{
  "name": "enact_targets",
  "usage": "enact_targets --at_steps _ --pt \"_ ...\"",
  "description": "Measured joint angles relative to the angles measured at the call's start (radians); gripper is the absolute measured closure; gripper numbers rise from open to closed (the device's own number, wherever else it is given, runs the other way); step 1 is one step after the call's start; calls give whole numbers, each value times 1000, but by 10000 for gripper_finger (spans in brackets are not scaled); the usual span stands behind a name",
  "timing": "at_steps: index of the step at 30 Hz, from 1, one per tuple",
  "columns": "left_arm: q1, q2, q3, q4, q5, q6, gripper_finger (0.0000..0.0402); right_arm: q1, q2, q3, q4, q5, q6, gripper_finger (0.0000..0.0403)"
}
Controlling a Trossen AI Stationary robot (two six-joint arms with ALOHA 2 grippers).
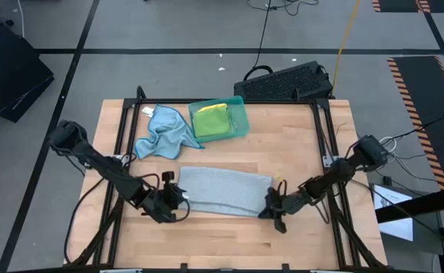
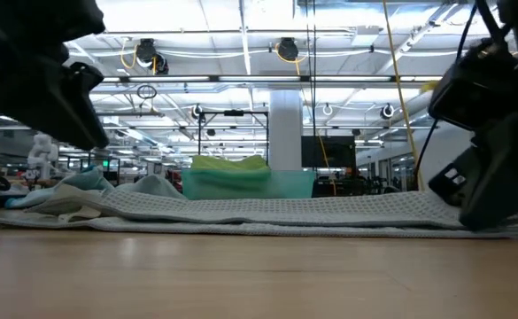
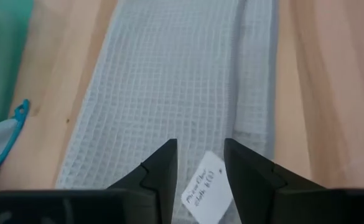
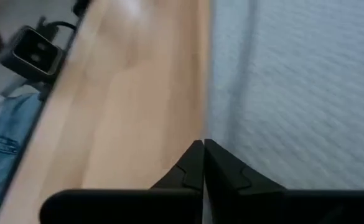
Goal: Fold microfiber towels
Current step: Fold the gray microfiber cloth
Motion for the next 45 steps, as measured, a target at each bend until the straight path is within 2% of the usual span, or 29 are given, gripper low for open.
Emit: enact_targets --at_steps 5,9,13,16,20,25,27,32,35,38,45 --pt "-28 90 0 2 1 -9 255 1 40 52 -4 -65 -18 402" --pt "-51 164 0 2 0 -31 221 2 -12 55 -30 -134 -19 402" --pt "-62 200 -1 -5 -25 -60 193 18 -98 55 -23 -114 -65 402" --pt "-61 207 -1 -4 -30 -65 191 34 -148 55 -33 -56 -134 403" --pt "-61 207 -1 -5 -25 -64 236 36 -189 55 -35 10 -199 403" --pt "-60 206 0 -27 3 -40 358 35 -201 55 -51 62 -234 403" --pt "-60 191 10 -63 7 -34 388 34 -200 55 -54 88 -246 403" --pt "-80 116 61 -178 -8 -30 396 15 -200 55 -62 117 -250 403" --pt "-83 74 73 -189 24 -21 395 3 -201 55 -61 117 -253 403" --pt "-89 64 73 -201 61 -20 398 1 -201 55 -60 117 -257 403" --pt "-92 66 72 -215 69 -38 389 2 -201 55 -61 116 -266 403"
